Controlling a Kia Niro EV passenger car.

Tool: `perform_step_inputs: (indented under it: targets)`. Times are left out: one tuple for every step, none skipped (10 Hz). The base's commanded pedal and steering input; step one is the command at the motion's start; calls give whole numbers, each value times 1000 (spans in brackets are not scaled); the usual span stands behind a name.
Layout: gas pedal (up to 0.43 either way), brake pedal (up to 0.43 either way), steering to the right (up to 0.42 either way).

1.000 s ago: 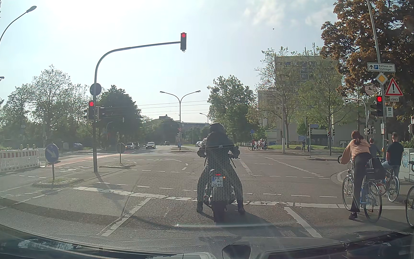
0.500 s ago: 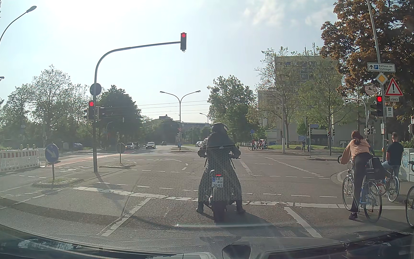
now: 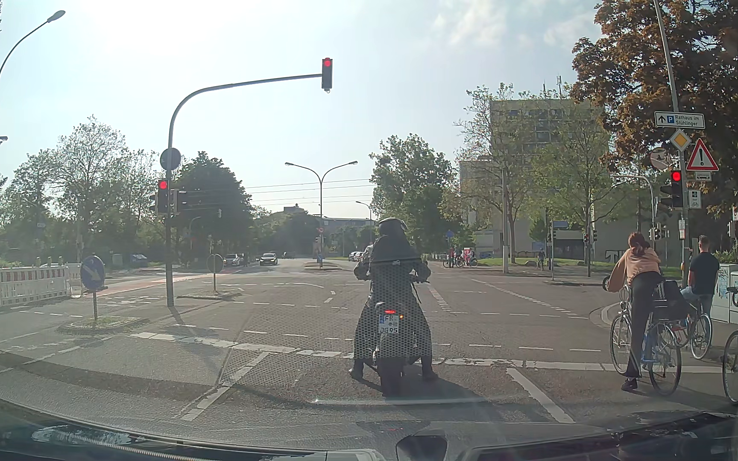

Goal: Follow the waypoints while adhering to traffic rules and regulations

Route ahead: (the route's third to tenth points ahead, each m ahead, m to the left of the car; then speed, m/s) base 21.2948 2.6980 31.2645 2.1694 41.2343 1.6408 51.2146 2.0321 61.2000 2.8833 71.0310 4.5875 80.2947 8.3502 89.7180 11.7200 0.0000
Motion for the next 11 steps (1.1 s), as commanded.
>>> perform_step_inputs:
  targets:
    - [0, 238, 3]
    - [0, 238, 3]
    - [0, 238, 5]
    - [0, 238, 8]
    - [0, 238, 8]
    - [0, 238, 8]
    - [0, 238, 8]
    - [0, 238, 8]
    - [0, 238, 8]
    - [0, 238, 8]
    - [0, 238, 8]
